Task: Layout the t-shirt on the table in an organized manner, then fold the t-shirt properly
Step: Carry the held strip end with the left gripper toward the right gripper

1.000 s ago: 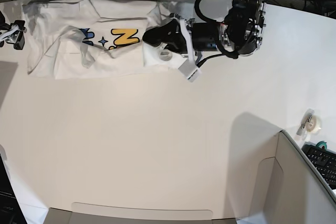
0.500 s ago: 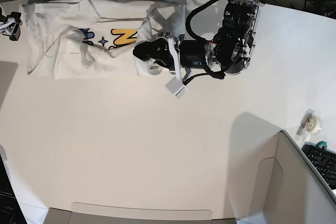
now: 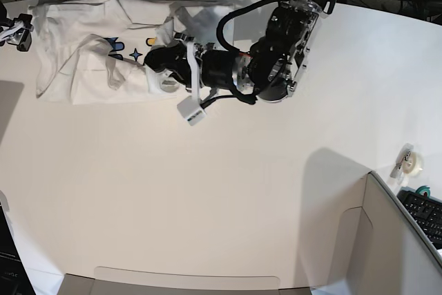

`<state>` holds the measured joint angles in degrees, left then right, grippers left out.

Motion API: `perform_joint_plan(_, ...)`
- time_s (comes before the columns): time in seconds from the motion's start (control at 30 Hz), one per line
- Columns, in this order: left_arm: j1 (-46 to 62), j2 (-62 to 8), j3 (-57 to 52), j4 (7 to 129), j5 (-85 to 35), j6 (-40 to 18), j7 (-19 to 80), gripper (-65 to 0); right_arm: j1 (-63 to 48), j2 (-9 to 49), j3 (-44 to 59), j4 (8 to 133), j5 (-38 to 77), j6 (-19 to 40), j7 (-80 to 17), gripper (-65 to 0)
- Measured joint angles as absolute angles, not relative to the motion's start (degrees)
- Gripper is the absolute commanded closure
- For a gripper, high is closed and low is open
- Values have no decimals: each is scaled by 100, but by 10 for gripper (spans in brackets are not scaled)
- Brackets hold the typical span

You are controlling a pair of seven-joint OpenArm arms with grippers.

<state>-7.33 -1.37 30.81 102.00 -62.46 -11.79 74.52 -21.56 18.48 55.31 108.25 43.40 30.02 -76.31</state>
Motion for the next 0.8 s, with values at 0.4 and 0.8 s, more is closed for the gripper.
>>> perform_joint_plan(0.4, -755, -67, 3573, 10197, -5555, -1155, 6864, -1, -2158, 1653, 5520, 10825, 4346, 3002, -7649, -440)
perform_joint_plan(0.8, -788, 78, 3562, 9939, -5308, -1153, 6630, -243, -2158, 1658, 5520, 10825, 4346, 3002, -7636, -440)
